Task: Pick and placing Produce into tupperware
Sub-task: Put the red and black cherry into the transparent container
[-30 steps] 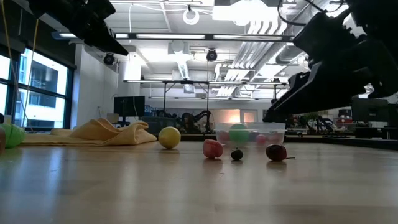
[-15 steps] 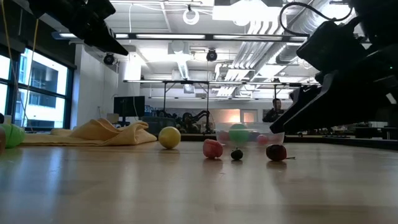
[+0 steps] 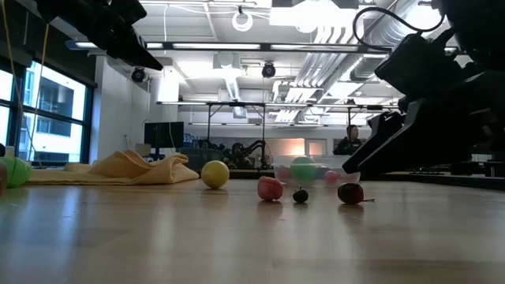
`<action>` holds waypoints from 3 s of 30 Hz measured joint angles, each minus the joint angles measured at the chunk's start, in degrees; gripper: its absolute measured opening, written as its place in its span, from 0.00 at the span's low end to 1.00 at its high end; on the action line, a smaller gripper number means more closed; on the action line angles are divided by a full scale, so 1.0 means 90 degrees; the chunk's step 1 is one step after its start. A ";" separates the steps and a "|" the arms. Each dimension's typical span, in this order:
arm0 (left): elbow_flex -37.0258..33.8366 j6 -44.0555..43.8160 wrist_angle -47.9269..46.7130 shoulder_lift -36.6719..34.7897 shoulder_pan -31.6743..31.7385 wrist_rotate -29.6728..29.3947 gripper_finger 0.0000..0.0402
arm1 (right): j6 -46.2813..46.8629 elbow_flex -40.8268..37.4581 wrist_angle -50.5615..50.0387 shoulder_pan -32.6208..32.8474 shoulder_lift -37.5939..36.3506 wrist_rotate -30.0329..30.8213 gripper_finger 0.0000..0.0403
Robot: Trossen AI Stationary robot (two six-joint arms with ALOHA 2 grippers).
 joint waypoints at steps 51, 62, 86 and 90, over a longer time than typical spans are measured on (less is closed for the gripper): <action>0.0000 -0.0002 0.0002 -0.0002 -0.0002 0.0000 0.01 | 0.0444 0.0903 -0.1428 -0.0002 0.0476 0.0146 0.53; 0.0000 0.0000 -0.0001 -0.0001 -0.0001 0.0000 0.01 | 0.0833 0.0981 -0.1710 -0.0002 0.0476 0.0126 0.51; -0.0001 0.0000 0.0002 -0.0002 0.0000 0.0000 0.01 | 0.0838 0.0981 -0.1666 -0.0002 0.0476 -0.0041 0.30; 0.0000 -0.0002 0.0000 -0.0002 0.0000 -0.0002 0.01 | 0.0838 0.0981 -0.1664 -0.0002 0.0476 -0.0042 0.28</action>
